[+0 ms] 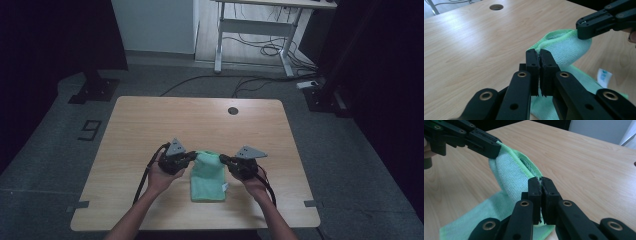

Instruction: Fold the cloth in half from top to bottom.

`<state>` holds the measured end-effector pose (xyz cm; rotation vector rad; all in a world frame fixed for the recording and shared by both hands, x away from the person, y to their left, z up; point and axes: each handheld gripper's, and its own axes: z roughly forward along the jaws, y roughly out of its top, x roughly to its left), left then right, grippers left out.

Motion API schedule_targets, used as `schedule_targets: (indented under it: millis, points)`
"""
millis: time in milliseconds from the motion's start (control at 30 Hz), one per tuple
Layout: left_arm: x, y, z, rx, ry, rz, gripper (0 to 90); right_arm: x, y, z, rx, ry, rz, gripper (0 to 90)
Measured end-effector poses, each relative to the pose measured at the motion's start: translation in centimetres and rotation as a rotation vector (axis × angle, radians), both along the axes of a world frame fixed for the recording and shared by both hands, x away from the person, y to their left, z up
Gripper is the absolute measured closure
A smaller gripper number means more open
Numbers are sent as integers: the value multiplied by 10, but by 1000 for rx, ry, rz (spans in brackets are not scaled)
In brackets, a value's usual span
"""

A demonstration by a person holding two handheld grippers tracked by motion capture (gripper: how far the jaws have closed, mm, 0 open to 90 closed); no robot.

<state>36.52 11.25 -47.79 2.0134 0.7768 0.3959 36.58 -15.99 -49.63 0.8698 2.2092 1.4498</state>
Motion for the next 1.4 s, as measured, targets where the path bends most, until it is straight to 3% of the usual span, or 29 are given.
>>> schedule_targets:
  millis: [667, 900, 1067, 1200, 1267, 1300, 1400]
  points:
    - [-60, -2, -30, 79, 28, -70, 858, -40, -5, -28, -35, 64, 74, 858]
    - [-68, -3, -46, 114, 58, -76, 846, -52, -4, -44, -76, 94, 96, 849]
    - [-70, -6, -51, 128, 66, -86, 829, -53, -6, -51, -71, 116, 96, 835]
    - [-72, -6, -54, 126, 79, -113, 768, -56, -7, -51, -80, 129, 113, 749]
    - [-76, -5, -51, 123, 63, -132, 708, -59, -8, -49, -81, 128, 125, 651]
    - [-77, -5, -50, 116, 57, -135, 651, -61, -9, -45, -76, 112, 123, 605]
    - [-81, -1, -39, 76, 37, -139, 595, -66, -13, -35, -39, 77, 120, 554]
